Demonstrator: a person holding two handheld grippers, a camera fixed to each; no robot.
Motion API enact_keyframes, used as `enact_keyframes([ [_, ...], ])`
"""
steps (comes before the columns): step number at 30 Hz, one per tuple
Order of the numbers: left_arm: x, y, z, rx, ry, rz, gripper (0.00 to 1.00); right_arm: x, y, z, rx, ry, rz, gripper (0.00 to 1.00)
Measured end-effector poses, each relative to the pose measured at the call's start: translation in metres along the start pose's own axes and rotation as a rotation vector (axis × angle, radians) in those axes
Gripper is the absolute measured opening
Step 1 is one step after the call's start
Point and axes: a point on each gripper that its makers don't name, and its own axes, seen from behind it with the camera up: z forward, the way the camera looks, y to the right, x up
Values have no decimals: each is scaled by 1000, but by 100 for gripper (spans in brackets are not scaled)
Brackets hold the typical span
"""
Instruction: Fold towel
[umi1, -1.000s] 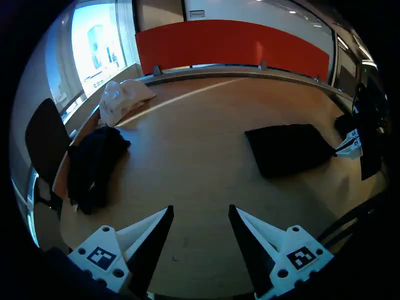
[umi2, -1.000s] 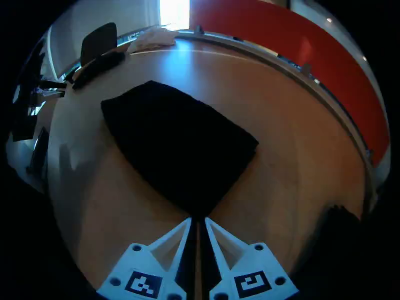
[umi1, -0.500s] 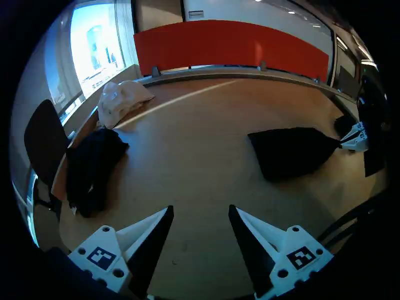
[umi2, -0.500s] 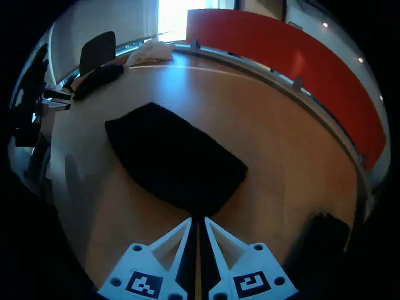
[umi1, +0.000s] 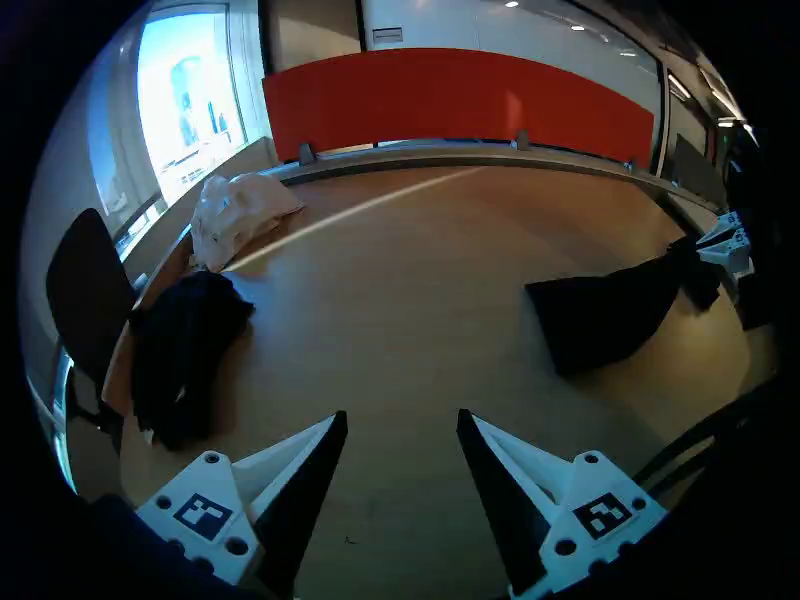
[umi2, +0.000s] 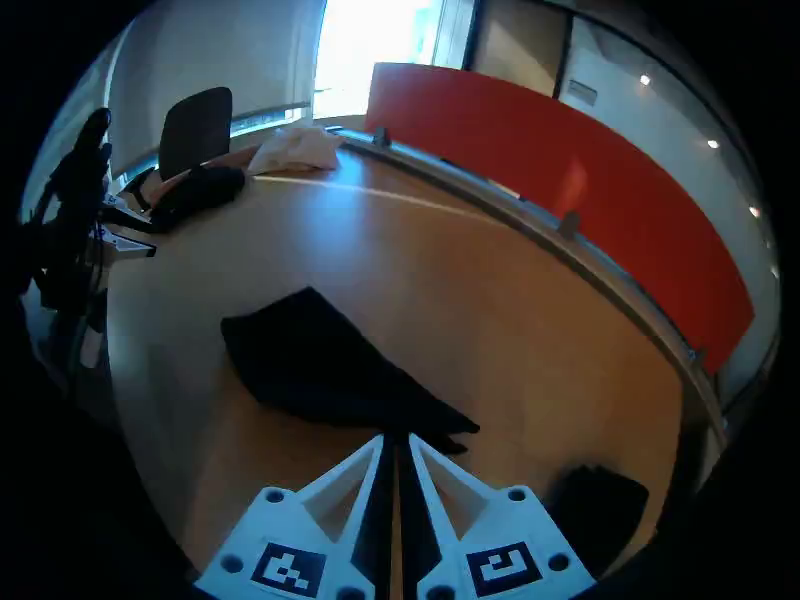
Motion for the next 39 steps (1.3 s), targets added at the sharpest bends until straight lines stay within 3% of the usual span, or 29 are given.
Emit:
enact_keyframes([
  [12,10,5,0,-10,14,7,81,28,9,-27,-30,56,-28,5],
  [23,15,8,0,-15,20,15,81,41,16,-40,-48,83,-46,5],
  [39,19,12,-1,-21,27,19,81,45,1,-29,-15,83,-77,5],
])
